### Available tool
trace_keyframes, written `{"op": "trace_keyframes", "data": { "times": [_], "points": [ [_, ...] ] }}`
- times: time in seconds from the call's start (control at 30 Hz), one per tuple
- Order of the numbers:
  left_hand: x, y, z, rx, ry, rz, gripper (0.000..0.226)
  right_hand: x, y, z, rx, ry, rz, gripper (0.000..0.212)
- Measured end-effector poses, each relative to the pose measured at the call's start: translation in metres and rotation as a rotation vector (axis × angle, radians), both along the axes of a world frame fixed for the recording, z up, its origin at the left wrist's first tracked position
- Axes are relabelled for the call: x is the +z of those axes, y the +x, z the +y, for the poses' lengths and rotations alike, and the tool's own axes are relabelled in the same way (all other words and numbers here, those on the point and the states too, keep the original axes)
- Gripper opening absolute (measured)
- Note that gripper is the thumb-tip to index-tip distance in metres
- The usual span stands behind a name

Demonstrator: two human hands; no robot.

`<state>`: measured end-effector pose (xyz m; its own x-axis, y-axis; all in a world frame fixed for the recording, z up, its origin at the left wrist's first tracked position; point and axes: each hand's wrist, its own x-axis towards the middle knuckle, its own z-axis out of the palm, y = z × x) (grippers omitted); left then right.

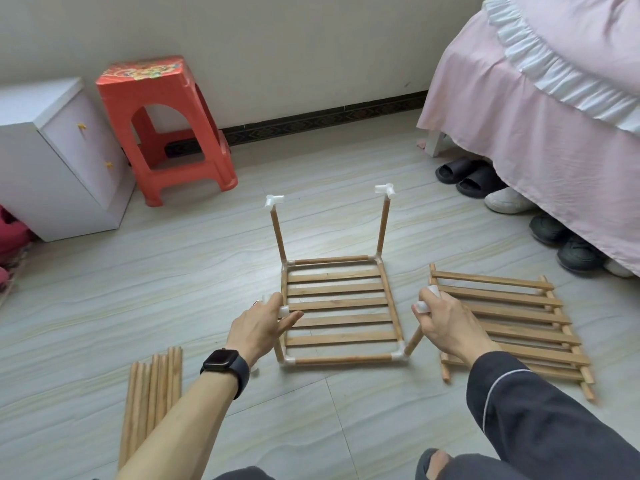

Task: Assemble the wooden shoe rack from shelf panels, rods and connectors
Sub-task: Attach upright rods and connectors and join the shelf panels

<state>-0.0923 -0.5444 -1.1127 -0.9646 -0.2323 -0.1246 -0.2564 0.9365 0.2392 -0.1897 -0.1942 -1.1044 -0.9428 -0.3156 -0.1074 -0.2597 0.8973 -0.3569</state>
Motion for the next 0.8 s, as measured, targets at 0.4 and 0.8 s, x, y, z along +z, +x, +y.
{"op": "trace_keyframes", "data": {
  "times": [0.4,0.8],
  "points": [
    [0.026,-0.004,-0.011,0.005,0.258,-0.155,0.085,0.074,-0.004,-0.026,0.079,0.395,-0.203,0.064],
    [0.045,0.076,-0.122,0.384,0.404,-0.010,0.049,0.151,0.018,-0.292,0.522,0.093,-0.047,0.038]
  ]
}}
